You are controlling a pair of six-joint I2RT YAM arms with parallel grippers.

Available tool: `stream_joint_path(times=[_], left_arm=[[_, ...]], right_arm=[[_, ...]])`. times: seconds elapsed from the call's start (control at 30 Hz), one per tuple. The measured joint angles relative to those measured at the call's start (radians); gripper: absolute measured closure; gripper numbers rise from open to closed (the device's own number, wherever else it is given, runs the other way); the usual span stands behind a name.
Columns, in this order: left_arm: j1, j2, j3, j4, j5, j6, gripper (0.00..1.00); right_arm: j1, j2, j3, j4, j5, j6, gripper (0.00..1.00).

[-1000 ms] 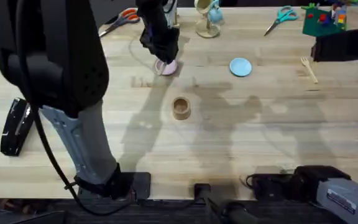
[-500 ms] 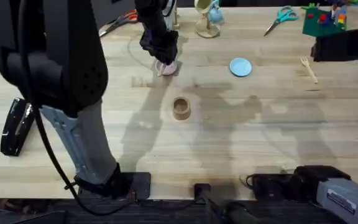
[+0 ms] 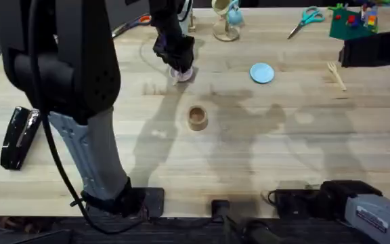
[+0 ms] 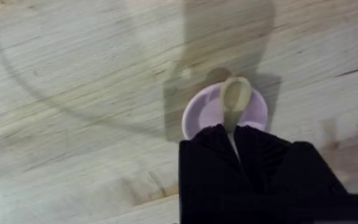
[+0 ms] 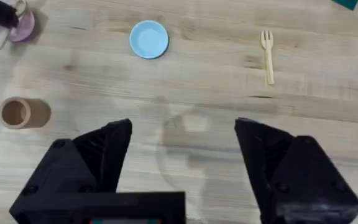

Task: Pick up a utensil and set it on the pink plate, then put the other utensil in the container.

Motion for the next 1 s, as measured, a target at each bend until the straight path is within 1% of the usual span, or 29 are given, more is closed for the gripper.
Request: stream_joint_path(times=[0.1,0.13,0.5,0.7,0.77,0.87,1.0], left_arm=[[0.000,0.000,0.000,0.000,0.000,0.000,0.860],[0.000,0.000,0.000,0.000,0.000,0.000,0.794],[0.000,0.000,0.000,-0.001,0.000,0.000,0.710],[0.000,-0.002,0.000,-0.017,0.000,0.000,0.641],[0.000,-0.010,0.000,-0.031,0.000,0.000,0.601],[0.000,-0.055,-0.001,-0.060,0.000,0.000,0.514],[0.000,-0.158,-0.001,-0.100,0.000,0.000,0.437]], right_arm=[[0.000,0.000,0.000,0.000,0.000,0.000,0.006],[0.000,0.000,0.000,0.000,0.000,0.000,0.005],[0.000,0.000,0.000,0.000,0.000,0.000,0.005],[0.000,0.000,0.000,0.000,0.000,0.000,0.005],[0.000,0.000,0.000,0.000,0.000,0.000,0.005],[0.000,0.000,0.000,0.000,0.000,0.000,0.005],[0.000,0.000,0.000,0.000,0.000,0.000,0.005]])
